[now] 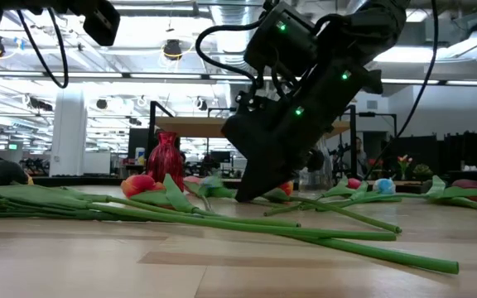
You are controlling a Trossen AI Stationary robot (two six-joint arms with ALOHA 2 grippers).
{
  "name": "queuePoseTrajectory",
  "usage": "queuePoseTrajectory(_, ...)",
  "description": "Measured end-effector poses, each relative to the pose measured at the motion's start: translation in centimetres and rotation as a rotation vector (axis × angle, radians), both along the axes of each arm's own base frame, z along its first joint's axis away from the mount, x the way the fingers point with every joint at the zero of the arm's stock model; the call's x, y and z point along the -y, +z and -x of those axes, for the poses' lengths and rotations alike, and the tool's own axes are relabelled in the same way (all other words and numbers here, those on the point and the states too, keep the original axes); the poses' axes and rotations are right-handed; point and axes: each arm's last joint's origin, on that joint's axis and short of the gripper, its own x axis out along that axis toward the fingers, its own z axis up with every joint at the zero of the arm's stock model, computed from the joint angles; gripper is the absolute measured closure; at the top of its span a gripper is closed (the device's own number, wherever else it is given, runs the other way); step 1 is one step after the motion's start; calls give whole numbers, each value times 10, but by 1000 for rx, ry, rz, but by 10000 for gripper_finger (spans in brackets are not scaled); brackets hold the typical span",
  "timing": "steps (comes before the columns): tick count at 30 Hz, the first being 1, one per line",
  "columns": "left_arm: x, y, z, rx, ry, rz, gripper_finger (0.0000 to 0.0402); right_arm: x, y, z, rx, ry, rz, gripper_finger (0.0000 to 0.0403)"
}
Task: Pick and place flowers into a vace then onto a shelf
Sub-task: Put the left white flower into the red flower vase
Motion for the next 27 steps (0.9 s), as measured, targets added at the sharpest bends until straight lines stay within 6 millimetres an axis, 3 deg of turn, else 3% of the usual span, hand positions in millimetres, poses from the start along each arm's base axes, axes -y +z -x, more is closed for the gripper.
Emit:
queuePoseTrajectory(11,0,0,0,0,0,1,401,-11,8,3,34,-29,-56,401)
queuePoseTrajectory(27,0,0,0,0,0,1,401,-19,77,22,156,-75,32,403)
